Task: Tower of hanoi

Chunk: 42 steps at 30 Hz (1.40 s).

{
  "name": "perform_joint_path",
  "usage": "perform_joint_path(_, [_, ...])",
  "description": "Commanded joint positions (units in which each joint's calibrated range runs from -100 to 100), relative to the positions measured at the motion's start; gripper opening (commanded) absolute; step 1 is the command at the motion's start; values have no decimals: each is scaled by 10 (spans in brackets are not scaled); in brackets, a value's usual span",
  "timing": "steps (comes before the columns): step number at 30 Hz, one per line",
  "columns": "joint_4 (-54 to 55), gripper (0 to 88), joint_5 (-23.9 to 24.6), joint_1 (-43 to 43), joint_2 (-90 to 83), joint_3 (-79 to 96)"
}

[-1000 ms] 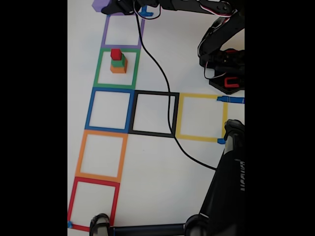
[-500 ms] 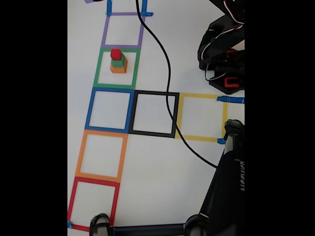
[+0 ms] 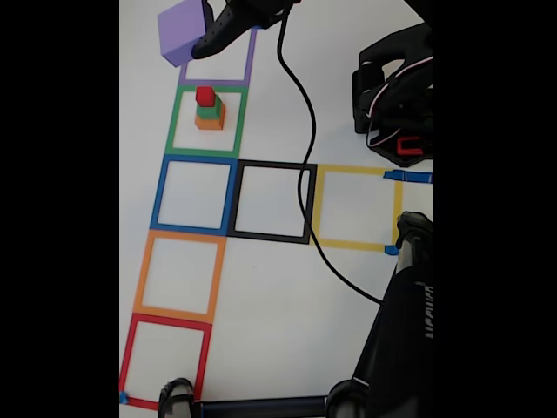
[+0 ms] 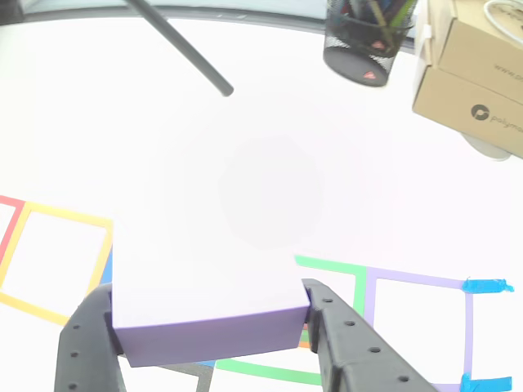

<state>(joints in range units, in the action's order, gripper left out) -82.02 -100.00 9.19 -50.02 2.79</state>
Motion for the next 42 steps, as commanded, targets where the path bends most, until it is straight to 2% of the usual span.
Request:
perform_joint_path(1, [67, 114, 0, 52, -38, 92])
perform_joint_path(8, [242, 115, 0, 109, -57, 301])
perform_joint_path(13, [462, 113, 0, 134, -15, 468])
perform_joint_path(20, [854, 117, 0, 143, 155, 651])
perform_joint_path(25, [1023, 117, 0, 150, 271, 701])
perform_joint_path(33, [1177, 116, 0, 155, 409, 719])
perform_joint_path(42, [1286, 115, 0, 161, 531, 706])
